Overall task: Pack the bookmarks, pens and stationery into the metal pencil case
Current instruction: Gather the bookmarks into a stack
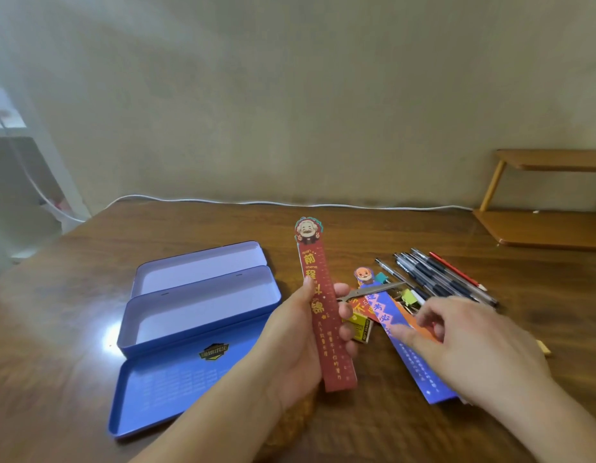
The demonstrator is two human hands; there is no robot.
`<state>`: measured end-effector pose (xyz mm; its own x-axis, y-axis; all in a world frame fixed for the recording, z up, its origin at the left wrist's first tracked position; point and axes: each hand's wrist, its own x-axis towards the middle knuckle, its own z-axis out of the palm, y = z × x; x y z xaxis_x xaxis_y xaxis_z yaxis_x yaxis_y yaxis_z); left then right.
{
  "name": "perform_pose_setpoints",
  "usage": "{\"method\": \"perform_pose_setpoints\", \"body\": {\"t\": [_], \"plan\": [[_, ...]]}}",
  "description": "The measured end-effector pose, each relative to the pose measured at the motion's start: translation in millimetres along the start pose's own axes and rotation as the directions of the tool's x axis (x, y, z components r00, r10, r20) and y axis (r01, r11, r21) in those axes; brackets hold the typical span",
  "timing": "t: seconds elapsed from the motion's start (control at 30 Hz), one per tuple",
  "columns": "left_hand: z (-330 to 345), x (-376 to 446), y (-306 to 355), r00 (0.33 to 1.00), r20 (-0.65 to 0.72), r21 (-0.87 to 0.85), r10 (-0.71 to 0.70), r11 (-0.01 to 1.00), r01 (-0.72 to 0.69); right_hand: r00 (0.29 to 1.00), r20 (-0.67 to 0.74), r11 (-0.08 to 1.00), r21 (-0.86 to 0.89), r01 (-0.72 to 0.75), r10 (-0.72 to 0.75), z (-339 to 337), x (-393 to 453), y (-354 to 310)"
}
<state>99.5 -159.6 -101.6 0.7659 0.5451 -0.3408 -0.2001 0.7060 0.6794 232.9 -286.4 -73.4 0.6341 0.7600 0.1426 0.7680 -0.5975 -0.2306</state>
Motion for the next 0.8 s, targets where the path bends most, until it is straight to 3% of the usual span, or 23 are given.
{"method": "perform_pose_setpoints", "body": {"t": [0.07,0.17,0.33,0.8], "plan": [[0.8,-0.4,-0.8,1.0,-0.001,-0.003,-0.019,1.0,0.019,0.994,0.111,0.995,-0.096,-0.01,0.02,4.8,1.2,1.4],[2.8,-2.0,-1.8,0.999,-0.012,0.02,-0.031,0.999,0.031,0.987,0.147,0.99,-0.137,-0.044,0.064,8.3,4.5,3.4],[3.3,-4.1,-0.5,0.998,-0.04,0.021,-0.049,0.999,0.05,0.974,0.182,0.991,-0.051,-0.127,0.134,2.8,12.0,9.9],[5.5,-7.3,0.6,0.994,-0.062,0.034,-0.089,0.995,0.091,0.982,0.108,0.987,-0.062,-0.149,0.155,4.2,19.7,19.4]]}}
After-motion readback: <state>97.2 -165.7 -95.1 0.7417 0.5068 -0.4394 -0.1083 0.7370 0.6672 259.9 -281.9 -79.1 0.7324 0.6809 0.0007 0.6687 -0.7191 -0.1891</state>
